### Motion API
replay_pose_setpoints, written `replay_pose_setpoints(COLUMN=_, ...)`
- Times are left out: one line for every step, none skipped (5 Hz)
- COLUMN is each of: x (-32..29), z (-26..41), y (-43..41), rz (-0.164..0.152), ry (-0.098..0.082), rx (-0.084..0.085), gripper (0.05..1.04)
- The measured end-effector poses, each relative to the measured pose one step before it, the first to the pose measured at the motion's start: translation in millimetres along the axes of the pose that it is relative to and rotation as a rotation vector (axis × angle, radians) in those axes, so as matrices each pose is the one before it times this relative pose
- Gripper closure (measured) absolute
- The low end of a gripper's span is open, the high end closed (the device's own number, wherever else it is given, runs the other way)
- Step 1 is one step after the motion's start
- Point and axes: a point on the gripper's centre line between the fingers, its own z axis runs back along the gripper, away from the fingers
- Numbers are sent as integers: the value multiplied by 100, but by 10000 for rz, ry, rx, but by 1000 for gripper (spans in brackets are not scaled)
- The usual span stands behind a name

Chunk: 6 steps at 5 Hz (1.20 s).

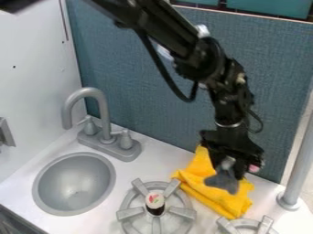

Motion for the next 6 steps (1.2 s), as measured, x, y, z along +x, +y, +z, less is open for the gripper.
replay_pose_setpoints(x=227, z=-1583, y=-2481, rz=-654, ry=405, rx=-133, gripper=481)
replay_pose_setpoints(x=-986, z=-1003, y=-2430, rz=-397, ry=395, rx=-19, gripper=481)
replay_pose_setpoints(x=-1021, z=-430, y=-1028, rz=-217, ry=531, rx=130, gripper=481)
replay_pose_setpoints(x=-189, z=-1818, y=-201, rz=-134, ry=39, rx=32, gripper=481)
replay_pose_setpoints(x=23, z=-991, y=-188, rz=-189, ry=-393, rx=-233, gripper=481)
replay_pose_setpoints(x=-376, z=-511, y=-238, rz=15, ry=202, rx=-197, gripper=481)
